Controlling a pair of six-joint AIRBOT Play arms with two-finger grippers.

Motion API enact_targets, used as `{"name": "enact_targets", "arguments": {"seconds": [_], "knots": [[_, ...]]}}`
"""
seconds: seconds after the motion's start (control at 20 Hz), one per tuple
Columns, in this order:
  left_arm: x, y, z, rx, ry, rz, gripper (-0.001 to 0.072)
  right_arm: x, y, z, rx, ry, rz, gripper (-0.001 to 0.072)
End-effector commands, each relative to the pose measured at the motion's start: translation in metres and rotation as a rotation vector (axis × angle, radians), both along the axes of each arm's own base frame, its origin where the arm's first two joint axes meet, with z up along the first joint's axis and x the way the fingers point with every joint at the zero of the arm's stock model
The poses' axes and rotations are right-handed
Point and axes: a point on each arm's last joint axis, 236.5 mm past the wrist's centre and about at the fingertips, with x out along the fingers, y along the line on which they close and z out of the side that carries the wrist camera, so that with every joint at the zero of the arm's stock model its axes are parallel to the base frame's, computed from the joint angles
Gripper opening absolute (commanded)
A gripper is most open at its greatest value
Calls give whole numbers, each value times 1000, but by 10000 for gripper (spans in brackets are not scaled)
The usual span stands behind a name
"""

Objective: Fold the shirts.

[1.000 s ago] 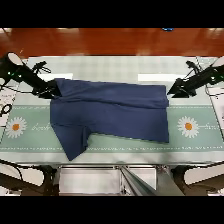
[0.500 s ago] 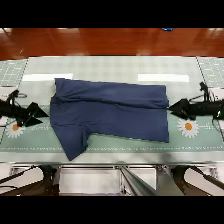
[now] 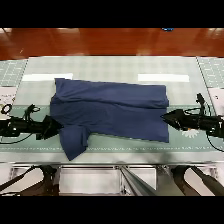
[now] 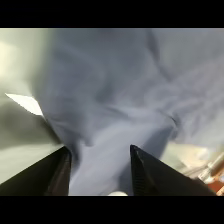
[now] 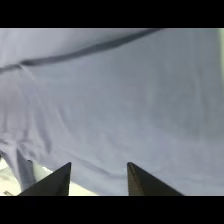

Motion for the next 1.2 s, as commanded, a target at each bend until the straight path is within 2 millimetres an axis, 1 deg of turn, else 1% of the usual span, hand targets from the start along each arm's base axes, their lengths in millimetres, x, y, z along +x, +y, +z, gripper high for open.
{"name": "enact_targets", "arguments": {"seconds": [0.0, 0.05, 0.1, 0.15, 0.25, 0.3, 0.35, 0.4, 0.45, 0.55, 0.75, 0.85, 1.0, 1.1, 1.15], "knots": [[-5, -19, -8, -1, -33, -67, 394, 9, 5, 12, 57, -32, -41, 408], [-7, -22, -7, -8, -29, -79, 127, 10, 6, 15, 61, -48, -31, 408], [-9, -23, -5, -18, -23, -85, 24, 8, 0, 10, 25, -33, -22, 408], [-11, -25, -4, -28, -16, -92, 24, 1, -10, 2, -9, 15, -34, 408], [-14, -28, -1, -42, -14, -109, 24, -23, -31, -18, -73, 138, -45, 408], [-15, -28, -1, -45, -13, -110, 24, -38, -34, -26, -85, 212, -44, 408], [-15, -28, -1, -44, -13, -111, 24, -51, -31, -30, -80, 264, -24, 408], [-14, -28, -1, -44, -14, -110, 24, -60, -29, -34, -78, 290, -7, 408], [-14, -28, -1, -44, -14, -110, 24, -67, -28, -39, -83, 317, -6, 408], [-14, -28, -1, -42, -14, -108, 24, -73, -34, -46, -119, 339, -4, 408], [-14, -28, -1, -43, -13, -108, 24, -99, -58, -64, -247, 454, 4, 408], [-14, -27, -2, -41, -14, -107, 24, -100, -58, -64, -244, 458, 7, 408], [-14, -27, -2, -40, -15, -107, 24, -97, -48, -65, -203, 464, 14, 408], [-13, -27, -2, -37, -17, -105, 24, -93, -35, -73, -186, 473, 49, 408], [-13, -27, -2, -37, -17, -105, 24, -83, -24, -76, -160, 446, 60, 408]]}}
